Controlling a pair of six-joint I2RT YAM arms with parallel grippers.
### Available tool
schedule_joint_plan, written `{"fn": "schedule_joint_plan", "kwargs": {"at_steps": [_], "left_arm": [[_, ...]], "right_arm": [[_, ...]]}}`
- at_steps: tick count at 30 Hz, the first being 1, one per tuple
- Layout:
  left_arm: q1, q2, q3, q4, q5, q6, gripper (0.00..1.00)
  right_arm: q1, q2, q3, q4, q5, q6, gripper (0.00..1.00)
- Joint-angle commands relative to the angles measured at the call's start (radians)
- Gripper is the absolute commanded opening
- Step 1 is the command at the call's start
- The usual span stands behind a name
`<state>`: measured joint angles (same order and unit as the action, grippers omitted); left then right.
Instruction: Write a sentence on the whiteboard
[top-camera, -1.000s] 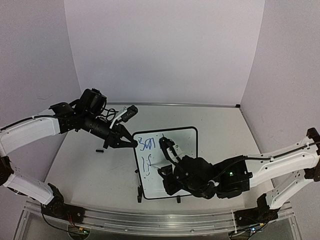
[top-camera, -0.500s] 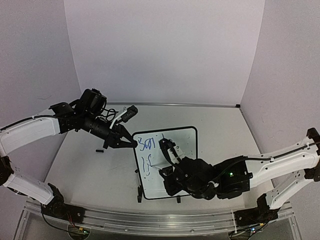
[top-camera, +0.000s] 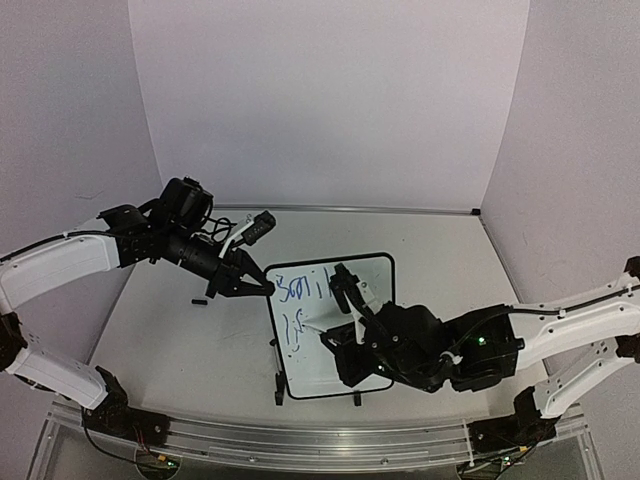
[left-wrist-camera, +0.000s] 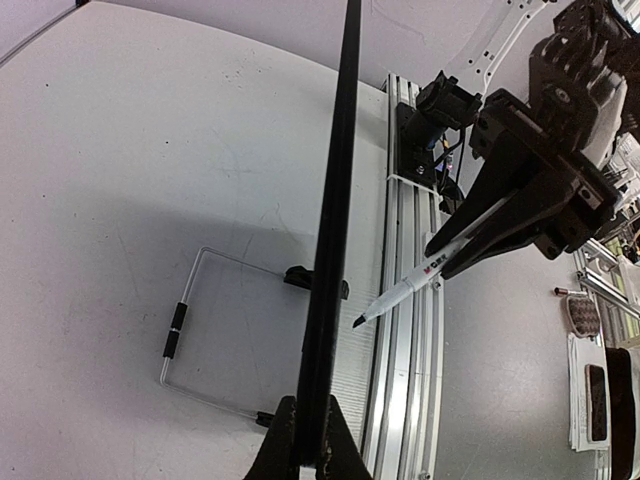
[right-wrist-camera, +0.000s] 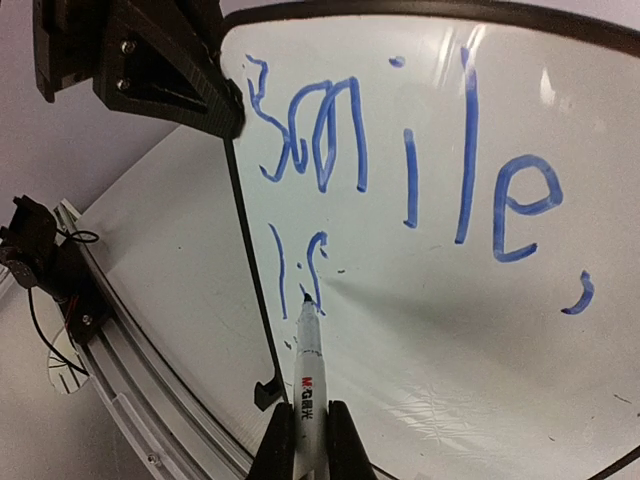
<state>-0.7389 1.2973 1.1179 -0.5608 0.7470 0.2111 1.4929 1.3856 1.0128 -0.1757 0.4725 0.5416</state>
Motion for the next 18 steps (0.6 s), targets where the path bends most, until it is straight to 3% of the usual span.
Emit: {"fn": "schedule_joint_plan", "kwargs": {"at_steps": [1, 18], "left_arm": [[0.004, -0.030, -0.005, -0.027, -0.077, 0.024, 0.00], [0.033, -0.036, -0.008, -0.022, -0.076, 0.018, 0.00]], "right_arm": [[-0.002, -0.070, -0.026, 0.028, -0.006, -0.025, 0.00], [-0.002, -0.019, -0.027, 0.063, -0.017, -0.061, 0.00]]}}
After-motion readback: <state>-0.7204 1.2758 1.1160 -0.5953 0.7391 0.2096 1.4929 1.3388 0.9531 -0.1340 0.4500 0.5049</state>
